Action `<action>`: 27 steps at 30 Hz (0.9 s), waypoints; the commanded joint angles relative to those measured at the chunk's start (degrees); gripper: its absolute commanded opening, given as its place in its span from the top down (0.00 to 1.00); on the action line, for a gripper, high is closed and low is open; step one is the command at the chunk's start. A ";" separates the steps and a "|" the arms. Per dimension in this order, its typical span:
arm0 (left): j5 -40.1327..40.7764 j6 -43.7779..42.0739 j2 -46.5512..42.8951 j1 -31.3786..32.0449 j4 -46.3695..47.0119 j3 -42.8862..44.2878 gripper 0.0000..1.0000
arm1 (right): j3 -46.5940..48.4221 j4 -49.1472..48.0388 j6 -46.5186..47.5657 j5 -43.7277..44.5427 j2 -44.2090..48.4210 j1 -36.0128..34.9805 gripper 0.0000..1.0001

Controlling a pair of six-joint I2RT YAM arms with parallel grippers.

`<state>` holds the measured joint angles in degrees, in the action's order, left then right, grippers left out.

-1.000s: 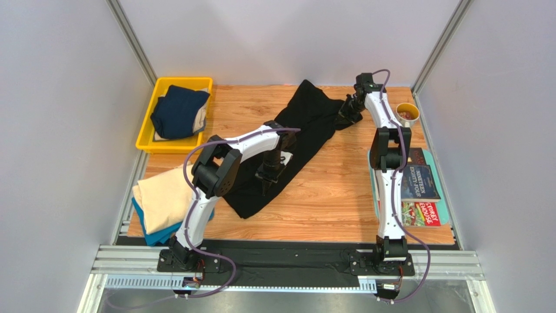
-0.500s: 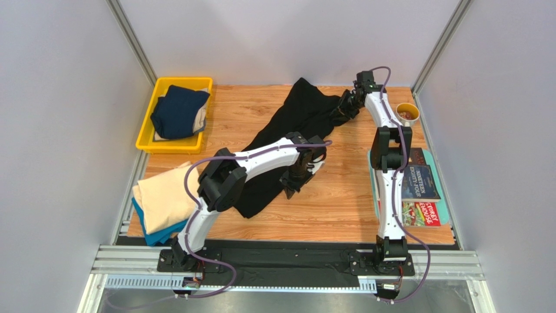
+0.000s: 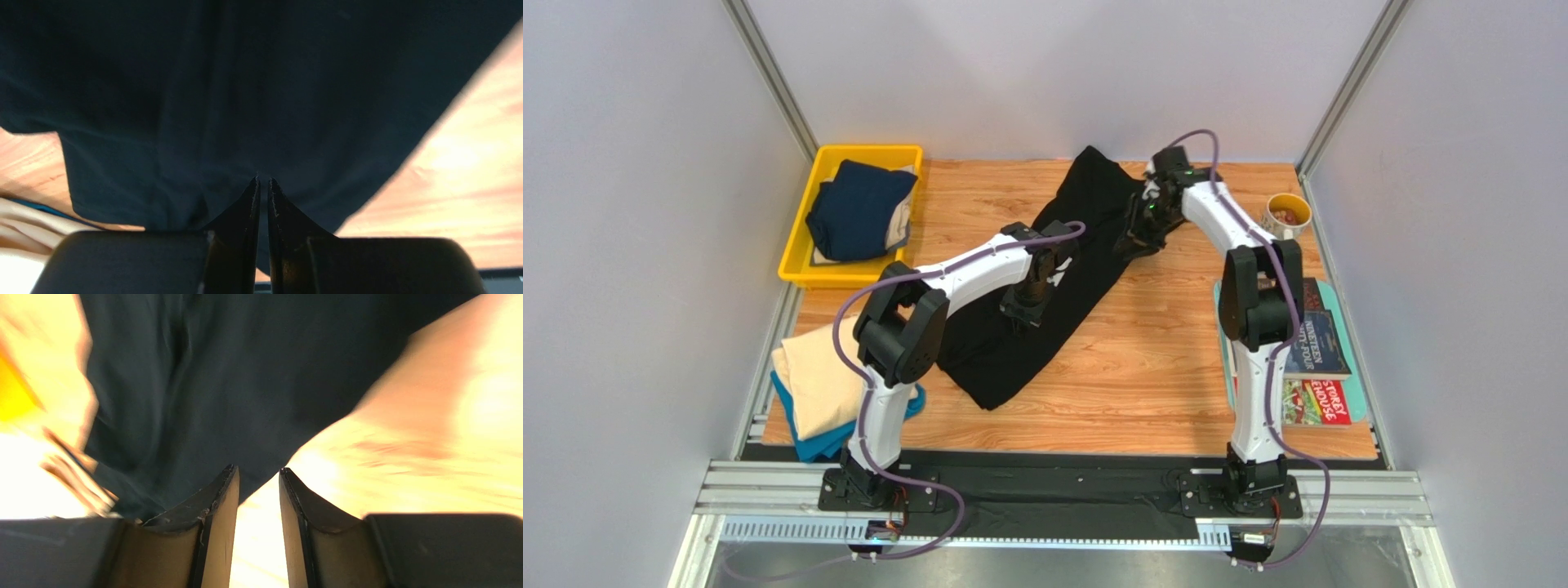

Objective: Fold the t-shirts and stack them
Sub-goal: Fold the tshirt

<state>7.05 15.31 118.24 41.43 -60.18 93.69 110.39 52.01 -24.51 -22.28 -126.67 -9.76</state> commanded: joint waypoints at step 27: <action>-14.33 -2.13 5.60 7.42 1.83 0.33 1.00 | 5.54 14.79 4.74 20.08 -12.46 -1.15 1.00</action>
<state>-1.28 13.56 120.20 44.71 -55.99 89.17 115.68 65.71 -22.55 -12.29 -136.53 -15.07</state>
